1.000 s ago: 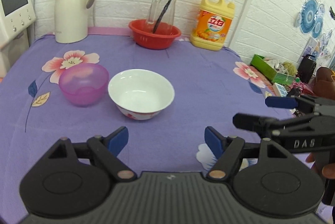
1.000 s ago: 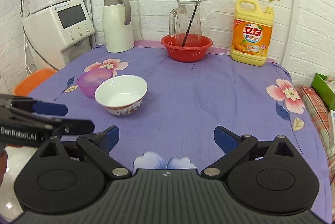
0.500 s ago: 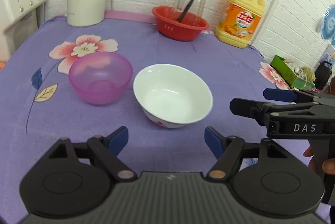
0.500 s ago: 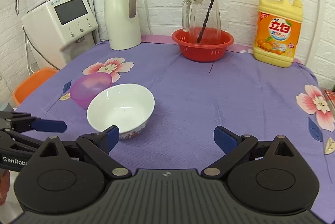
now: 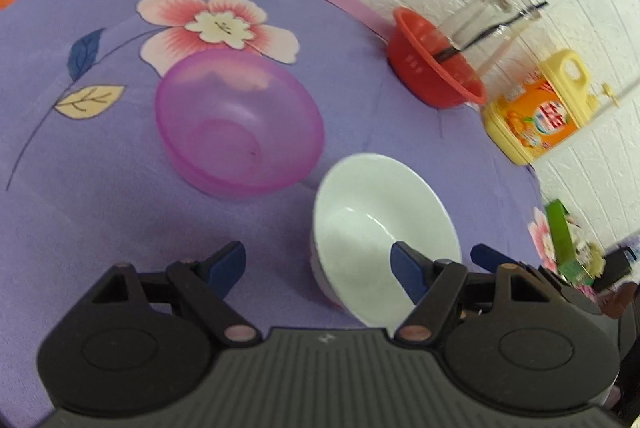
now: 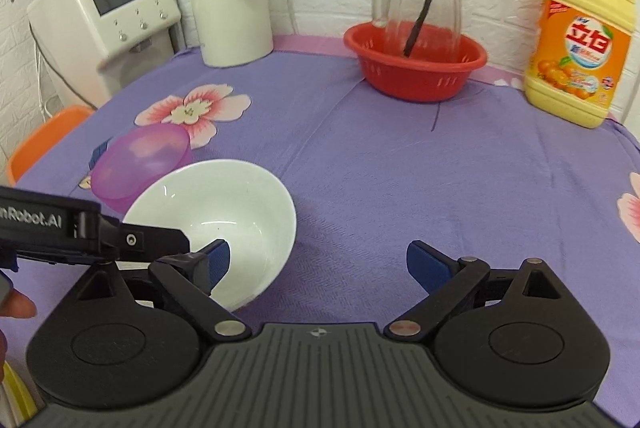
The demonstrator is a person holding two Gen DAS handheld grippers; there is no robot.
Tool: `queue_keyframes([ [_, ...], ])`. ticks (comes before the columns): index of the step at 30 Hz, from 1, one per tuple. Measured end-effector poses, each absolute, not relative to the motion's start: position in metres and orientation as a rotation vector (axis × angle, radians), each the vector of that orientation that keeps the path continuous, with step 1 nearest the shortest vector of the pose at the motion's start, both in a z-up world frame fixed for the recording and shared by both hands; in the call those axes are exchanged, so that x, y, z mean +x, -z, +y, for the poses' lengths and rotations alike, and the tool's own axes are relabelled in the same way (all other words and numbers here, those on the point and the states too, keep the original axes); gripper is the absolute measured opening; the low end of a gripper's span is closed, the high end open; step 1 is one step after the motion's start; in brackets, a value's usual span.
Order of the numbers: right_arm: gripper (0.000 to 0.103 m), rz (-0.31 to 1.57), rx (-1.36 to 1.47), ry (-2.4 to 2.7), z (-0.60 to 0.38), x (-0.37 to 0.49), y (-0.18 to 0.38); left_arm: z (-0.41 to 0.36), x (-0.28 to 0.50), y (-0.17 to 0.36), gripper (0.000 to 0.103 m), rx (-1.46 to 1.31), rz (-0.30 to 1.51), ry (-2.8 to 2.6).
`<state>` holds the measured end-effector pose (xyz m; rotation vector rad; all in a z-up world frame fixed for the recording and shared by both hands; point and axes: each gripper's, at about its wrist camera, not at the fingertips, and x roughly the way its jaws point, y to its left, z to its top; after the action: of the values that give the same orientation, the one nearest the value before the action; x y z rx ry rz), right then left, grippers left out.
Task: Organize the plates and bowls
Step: 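Move the right tool to the white patterned bowl and close on its rim, then carry the white bowl with the right tool and set it inside the steel bowl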
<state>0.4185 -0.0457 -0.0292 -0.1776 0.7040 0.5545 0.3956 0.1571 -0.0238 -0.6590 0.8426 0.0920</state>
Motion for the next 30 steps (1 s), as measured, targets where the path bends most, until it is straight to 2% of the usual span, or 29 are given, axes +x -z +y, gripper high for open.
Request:
queue_keyframes([
  [4,0.103,0.714,-0.2,-0.581,-0.033,0.426,0.038,0.156,0.407,0.025,0.07,-0.645,0.841,-0.119],
  [8,0.103,0.726,-0.207,-0.606,-0.026,0.43,0.043,0.15,0.413,0.026,0.064,-0.632,0.836,-0.092],
  [11,0.103,0.733,-0.205,-0.623,-0.023,0.43,0.046,0.146,0.412,0.028,0.054,-0.617,0.815,-0.067],
  [16,0.103,0.745,-0.183,-0.663,-0.022,0.426,0.045,0.139,0.417,0.029,0.044,-0.613,0.812,-0.026],
  [17,0.097,0.75,-0.179,-0.674,-0.021,0.425,0.044,0.137,0.417,0.028,0.044,-0.598,0.816,-0.031],
  [18,0.089,0.759,-0.171,-0.693,-0.02,0.424,0.043,0.134,0.418,0.027,0.037,-0.585,0.823,-0.026],
  [30,0.089,0.736,-0.226,-0.668,-0.035,0.377,0.026,0.108,0.38,0.008,0.036,-0.551,0.842,0.052],
])
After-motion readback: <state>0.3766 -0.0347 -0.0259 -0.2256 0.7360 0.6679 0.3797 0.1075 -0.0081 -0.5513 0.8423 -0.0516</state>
